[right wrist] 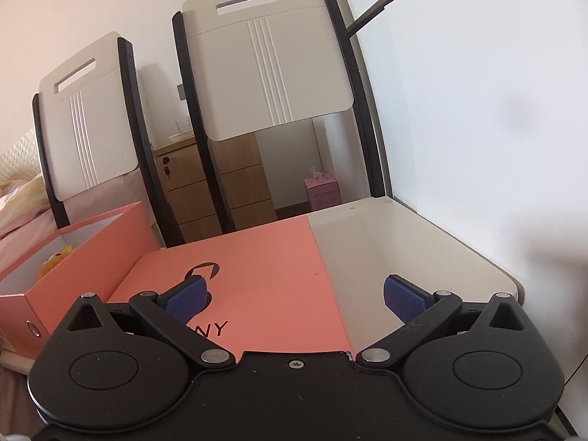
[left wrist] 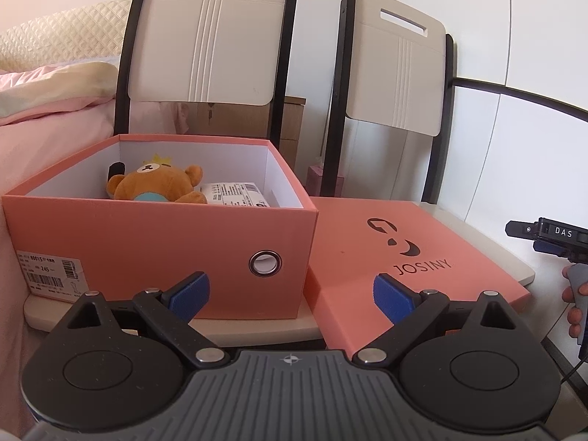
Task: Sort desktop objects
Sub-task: 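Move both grippers toward the pink JOSINY lid on the table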
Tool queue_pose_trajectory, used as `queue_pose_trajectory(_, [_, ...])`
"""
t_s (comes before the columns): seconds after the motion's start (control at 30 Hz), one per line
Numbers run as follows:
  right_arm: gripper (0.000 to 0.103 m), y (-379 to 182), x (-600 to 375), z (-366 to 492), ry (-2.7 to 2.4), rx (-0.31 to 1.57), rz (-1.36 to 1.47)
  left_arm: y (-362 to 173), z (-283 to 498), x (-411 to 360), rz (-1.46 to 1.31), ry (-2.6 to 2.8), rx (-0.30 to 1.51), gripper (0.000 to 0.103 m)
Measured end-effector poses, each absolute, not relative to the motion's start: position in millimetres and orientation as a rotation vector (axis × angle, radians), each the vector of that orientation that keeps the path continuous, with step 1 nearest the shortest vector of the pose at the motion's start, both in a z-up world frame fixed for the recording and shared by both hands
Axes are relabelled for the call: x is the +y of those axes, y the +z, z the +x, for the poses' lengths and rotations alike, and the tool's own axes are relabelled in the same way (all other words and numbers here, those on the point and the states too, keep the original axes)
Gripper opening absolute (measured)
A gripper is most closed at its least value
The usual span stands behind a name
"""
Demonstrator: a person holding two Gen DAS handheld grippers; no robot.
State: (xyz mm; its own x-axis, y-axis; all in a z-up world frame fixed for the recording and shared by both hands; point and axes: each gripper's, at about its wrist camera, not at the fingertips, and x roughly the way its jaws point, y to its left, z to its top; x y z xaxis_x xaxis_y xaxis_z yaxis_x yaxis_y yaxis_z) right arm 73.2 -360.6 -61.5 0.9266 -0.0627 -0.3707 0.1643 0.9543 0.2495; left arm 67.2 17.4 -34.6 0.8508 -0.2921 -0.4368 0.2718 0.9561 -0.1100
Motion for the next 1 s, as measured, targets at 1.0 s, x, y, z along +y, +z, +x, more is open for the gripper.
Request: queue_pose_trajectory(1.0, [0.103, -92, -361, 78, -0.077, 0.537, 0.428, -83, 79, -19, -0.155, -0.563, 0.641, 0.097])
